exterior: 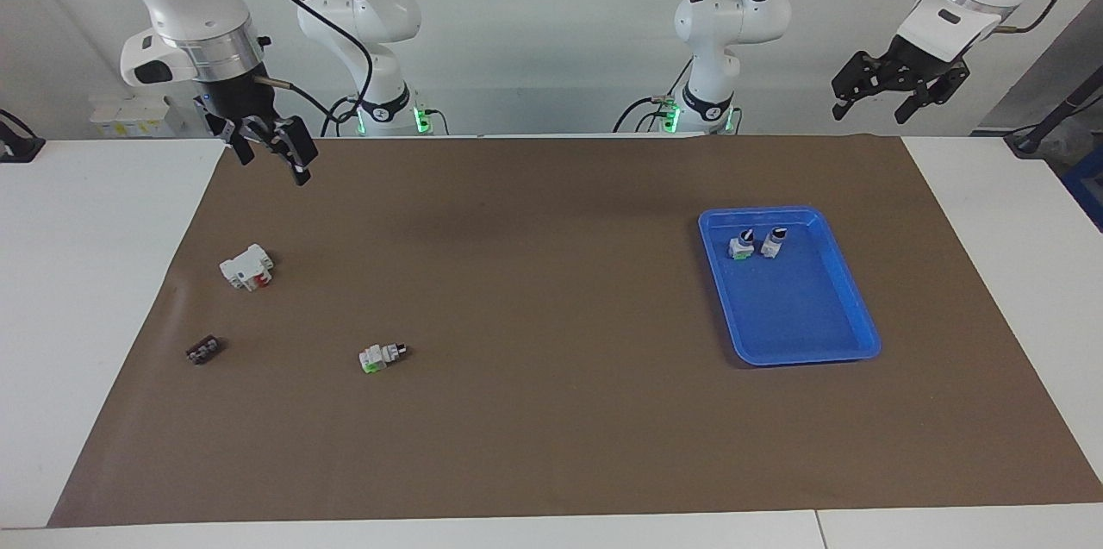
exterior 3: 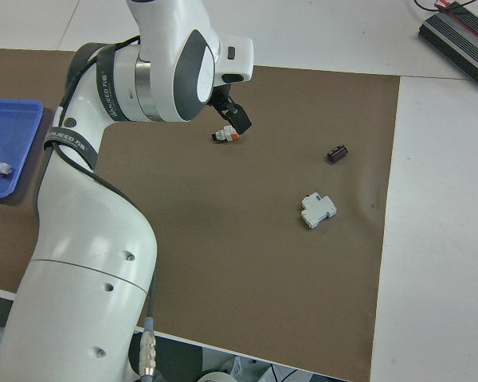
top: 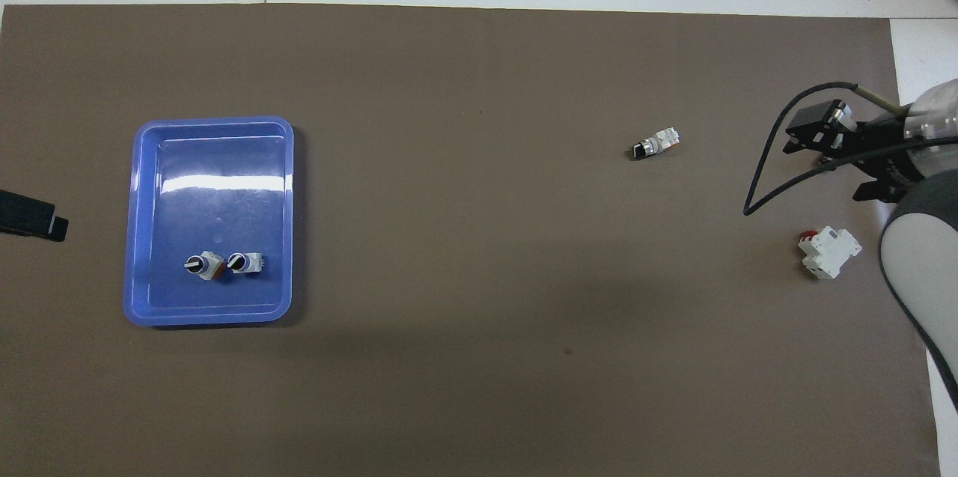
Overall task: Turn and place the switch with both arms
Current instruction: 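Reach the right gripper to the small silver switch and grasp it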
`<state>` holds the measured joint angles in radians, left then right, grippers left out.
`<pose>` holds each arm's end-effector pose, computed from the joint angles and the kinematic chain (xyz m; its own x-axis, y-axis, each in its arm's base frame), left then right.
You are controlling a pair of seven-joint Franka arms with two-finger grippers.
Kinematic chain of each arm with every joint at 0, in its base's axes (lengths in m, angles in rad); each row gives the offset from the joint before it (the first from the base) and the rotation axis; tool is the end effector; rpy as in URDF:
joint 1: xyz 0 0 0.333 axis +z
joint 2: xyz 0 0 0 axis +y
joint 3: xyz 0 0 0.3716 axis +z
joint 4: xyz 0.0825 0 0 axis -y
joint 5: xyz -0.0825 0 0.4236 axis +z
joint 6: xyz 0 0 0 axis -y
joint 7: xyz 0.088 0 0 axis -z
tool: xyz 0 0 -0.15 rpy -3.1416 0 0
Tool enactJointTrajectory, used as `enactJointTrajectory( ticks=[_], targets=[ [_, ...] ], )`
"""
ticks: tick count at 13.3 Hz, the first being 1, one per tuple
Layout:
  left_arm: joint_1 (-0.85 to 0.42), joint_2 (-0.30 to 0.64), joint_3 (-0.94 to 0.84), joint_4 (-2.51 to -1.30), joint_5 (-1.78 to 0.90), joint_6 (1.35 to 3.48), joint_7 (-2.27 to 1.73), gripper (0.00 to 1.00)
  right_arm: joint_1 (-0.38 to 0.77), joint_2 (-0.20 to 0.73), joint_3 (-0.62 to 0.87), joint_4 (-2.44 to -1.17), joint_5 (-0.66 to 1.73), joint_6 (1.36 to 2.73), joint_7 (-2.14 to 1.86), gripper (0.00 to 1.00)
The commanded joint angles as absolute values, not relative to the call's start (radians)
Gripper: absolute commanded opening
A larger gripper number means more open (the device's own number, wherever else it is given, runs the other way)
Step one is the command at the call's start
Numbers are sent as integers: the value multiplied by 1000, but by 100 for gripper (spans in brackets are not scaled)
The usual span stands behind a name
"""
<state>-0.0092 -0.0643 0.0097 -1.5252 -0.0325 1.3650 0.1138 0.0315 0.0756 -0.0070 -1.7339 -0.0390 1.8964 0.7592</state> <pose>0.5437 -0.0049 0.6799 0.9886 -0.1197 -0.0913 -0.1161 -0.9923 0.0436 0.6420 0.0114 0.5356 0.7454 -0.6606 0.0892 -0.6608 -0.7499 -0.0317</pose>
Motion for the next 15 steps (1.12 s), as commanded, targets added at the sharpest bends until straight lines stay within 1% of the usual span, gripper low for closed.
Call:
enactJointTrajectory(
  ticks=[1, 6, 7, 9, 13, 14, 15],
  targets=[
    [-5, -89, 8, -1552, -32, 1364, 109, 100, 32, 220, 5, -1707, -20, 2035, 892, 100],
    [-5, -89, 8, -1552, -32, 1364, 109, 100, 48, 415, 12, -1720, -5, 2291, 1121, 100],
    [-5, -89, 8, -1552, -32, 1364, 109, 100, 51, 442, 12, -1721, 12, 2313, 1153, 100],
    [-5, -89, 8, -1552, -32, 1364, 109, 100, 64, 465, 12, -1738, 28, 2322, 1169, 100],
    [-5, -89, 8, -1552, -32, 1364, 109, 100, 75, 508, 12, -1753, 29, 2399, 1189, 100],
    [-5, -89, 6, -1552, -32, 1364, 109, 100, 77, 511, 12, -1756, 34, 2417, 1195, 99],
    [-5, -89, 8, -1552, -32, 1364, 109, 100, 77, 512, 12, -1772, 57, 2434, 1193, 93]
  ],
)
